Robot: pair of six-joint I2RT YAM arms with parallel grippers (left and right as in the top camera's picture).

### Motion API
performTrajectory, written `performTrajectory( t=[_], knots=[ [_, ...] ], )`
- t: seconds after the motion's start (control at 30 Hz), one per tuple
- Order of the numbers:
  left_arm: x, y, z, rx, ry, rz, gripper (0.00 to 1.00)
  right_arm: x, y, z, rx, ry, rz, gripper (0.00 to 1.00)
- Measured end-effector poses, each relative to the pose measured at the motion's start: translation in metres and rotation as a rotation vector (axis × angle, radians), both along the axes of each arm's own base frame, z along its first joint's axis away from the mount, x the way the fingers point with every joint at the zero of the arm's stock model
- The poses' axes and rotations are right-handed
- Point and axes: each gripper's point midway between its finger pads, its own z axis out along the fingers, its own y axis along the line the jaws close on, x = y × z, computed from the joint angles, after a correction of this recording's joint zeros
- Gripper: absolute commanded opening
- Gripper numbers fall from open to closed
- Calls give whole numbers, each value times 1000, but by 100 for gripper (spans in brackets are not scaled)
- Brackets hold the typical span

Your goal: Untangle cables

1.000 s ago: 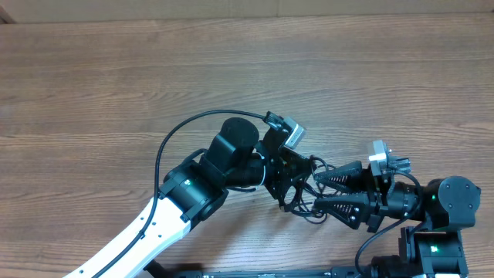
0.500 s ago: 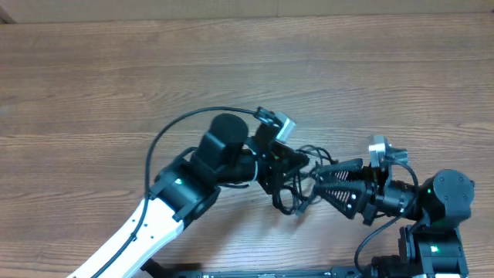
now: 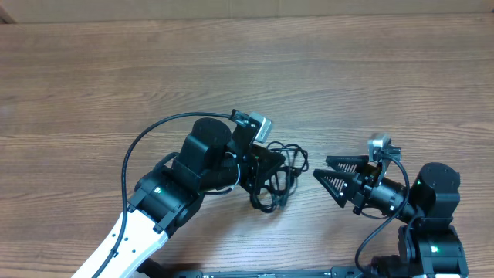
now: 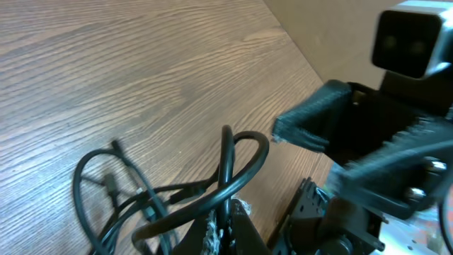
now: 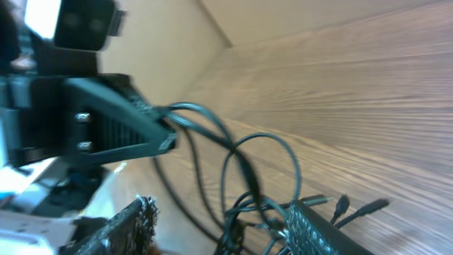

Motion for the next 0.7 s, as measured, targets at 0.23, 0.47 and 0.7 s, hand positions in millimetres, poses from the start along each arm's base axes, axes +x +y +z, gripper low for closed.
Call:
performTrajectory(
  t=[0.23,0.47,0.7],
  knots=[
    [-13,-11,2,-10,3,-47,4,11,-10,-6,-63,-33,-76,55],
    [-30,-32,15,-65,-13,-109,4,10,-11,-13,-99,-40,-71,54],
    [-33,-34,15,-69,-4,-116,4,13,-13,-14,-118,-52,-89,55]
  ],
)
